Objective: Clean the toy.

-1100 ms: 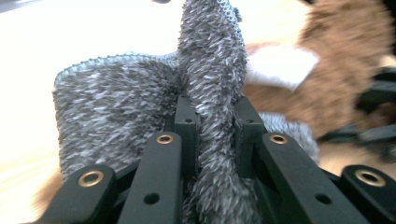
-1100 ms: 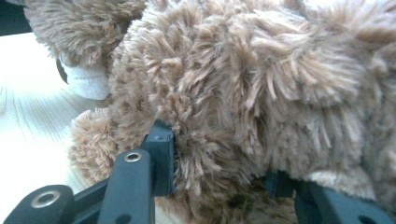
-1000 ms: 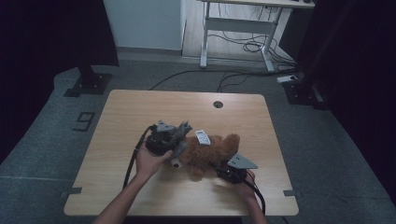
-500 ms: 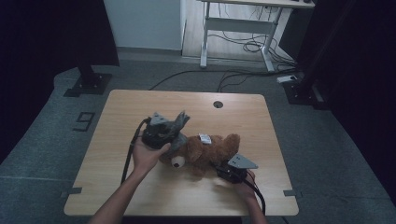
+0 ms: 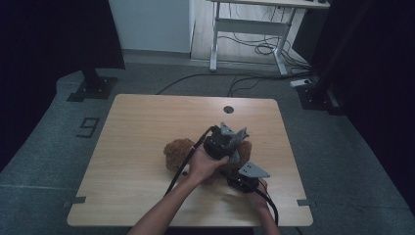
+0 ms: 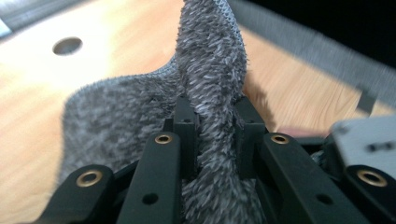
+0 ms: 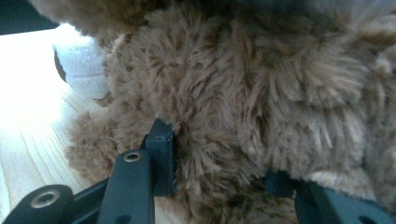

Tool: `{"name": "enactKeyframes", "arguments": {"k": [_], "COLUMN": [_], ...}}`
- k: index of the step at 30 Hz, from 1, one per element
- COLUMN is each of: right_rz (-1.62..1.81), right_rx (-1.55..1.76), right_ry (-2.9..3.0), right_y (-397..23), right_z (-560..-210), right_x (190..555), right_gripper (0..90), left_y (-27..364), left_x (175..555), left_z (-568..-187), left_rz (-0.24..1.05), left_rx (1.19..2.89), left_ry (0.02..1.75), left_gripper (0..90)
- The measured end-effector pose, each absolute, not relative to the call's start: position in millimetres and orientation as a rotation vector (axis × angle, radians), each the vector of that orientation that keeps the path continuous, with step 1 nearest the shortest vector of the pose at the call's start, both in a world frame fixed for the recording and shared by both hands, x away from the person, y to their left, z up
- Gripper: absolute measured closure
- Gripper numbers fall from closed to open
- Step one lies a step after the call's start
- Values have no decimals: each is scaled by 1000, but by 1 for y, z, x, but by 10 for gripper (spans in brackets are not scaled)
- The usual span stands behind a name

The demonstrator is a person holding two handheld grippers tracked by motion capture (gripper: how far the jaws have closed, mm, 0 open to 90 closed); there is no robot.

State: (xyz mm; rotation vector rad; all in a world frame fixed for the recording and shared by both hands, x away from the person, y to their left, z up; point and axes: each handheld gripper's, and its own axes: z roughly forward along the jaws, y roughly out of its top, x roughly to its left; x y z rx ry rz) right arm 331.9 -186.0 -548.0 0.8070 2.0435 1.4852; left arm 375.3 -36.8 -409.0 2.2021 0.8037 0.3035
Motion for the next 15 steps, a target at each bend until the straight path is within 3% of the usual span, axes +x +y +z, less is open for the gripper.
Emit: {"name": "enactKeyframes", "arguments": {"k": [5,15], "right_rz": [1477,1483], "right_rx": [805,812], "right_ry": [2047,2040], "right_y": [-186,-186], "right_z": [-548,-548], "right_x": [332,332], "right_gripper": [545,546], "left_y": [-20,14], "left_x": [381,376], "left_z": [-431,-427], "left_rz": [214,287], "left_rx": [2134,2102], "left_ry": [898,938], "left_gripper": [754,755]}}
